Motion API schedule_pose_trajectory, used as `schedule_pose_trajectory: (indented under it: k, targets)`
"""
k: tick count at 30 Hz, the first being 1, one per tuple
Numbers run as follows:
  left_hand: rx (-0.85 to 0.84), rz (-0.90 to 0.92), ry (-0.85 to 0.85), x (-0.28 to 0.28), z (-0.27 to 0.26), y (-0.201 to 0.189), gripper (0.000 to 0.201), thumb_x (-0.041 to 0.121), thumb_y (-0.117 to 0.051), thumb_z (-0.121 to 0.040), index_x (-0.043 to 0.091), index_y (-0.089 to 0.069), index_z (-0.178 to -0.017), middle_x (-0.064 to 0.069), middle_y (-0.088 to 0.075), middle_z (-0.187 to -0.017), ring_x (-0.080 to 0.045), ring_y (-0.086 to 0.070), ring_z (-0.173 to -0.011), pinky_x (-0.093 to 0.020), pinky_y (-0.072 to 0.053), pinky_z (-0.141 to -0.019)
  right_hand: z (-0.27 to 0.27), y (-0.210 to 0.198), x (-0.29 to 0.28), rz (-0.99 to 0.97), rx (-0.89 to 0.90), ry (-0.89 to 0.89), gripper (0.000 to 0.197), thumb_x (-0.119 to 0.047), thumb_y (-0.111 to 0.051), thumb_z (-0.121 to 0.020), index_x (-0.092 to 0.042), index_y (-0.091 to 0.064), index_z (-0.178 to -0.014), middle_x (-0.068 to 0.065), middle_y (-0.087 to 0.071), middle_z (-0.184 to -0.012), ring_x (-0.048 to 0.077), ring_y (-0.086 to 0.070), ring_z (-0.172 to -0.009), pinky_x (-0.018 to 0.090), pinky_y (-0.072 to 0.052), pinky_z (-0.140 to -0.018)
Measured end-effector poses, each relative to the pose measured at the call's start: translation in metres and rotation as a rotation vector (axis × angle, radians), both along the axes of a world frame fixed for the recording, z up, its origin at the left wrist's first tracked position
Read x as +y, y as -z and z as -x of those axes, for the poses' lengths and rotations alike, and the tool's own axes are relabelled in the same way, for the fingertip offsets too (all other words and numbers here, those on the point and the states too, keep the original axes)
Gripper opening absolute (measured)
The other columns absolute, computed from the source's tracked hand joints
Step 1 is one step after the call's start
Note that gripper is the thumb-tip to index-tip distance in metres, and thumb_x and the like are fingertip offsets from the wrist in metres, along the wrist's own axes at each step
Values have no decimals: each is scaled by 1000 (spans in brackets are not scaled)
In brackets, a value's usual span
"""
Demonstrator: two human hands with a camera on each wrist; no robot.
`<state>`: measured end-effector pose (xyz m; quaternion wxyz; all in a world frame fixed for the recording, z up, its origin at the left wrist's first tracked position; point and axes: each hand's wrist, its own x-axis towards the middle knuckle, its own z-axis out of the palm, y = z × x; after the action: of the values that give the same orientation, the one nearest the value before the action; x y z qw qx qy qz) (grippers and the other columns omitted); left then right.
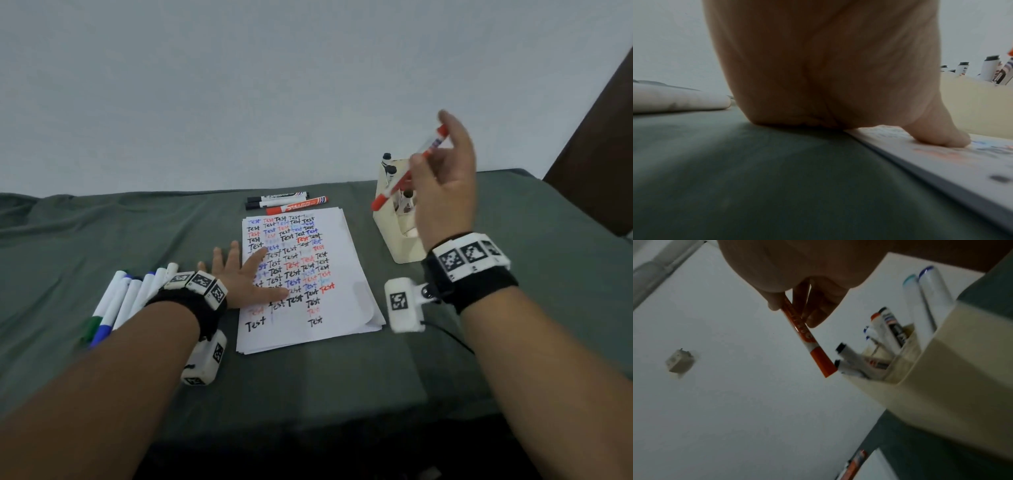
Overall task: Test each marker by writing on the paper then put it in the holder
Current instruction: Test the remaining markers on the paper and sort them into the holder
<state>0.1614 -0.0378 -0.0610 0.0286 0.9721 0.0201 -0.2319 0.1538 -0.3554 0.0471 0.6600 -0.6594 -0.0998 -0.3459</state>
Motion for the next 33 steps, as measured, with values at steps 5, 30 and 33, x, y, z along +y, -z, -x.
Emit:
schedule_pose_trajectory:
  k: [5,30,33]
  targets:
    - [21,7,0,-1,3,-5,132,114,-23,-30,61,23,-142,2,31,-162,-37,24,-149,-66,6,-116,-3,13,-33,201,35,181,55,-11,-60,-94,-57,-57,-125,-9,-59,-104,7,-58,-85,23,-53,-82]
    - [16,16,-17,-1,4,-6,132,114,-24,-29,62,22,-142,2,31,-162,-36,24,-149,-66,7,-116,-44,-14,70,1214,192,-103,53,-34,-65,-96,-29,-49,-147,2,-41,-153,25,-29,-146,40,-32,-115]
    - [8,9,-19,-2,4,-5,131,114,-24,-30,62,21,-142,2,29,-163,-36,24,-149,-65,6,-116,-58,-8,92,1311,288,-178,60,-40,-60,-100,-29,-39,-154,2,-35,-160,26,-25,-150,45,-28,-121]
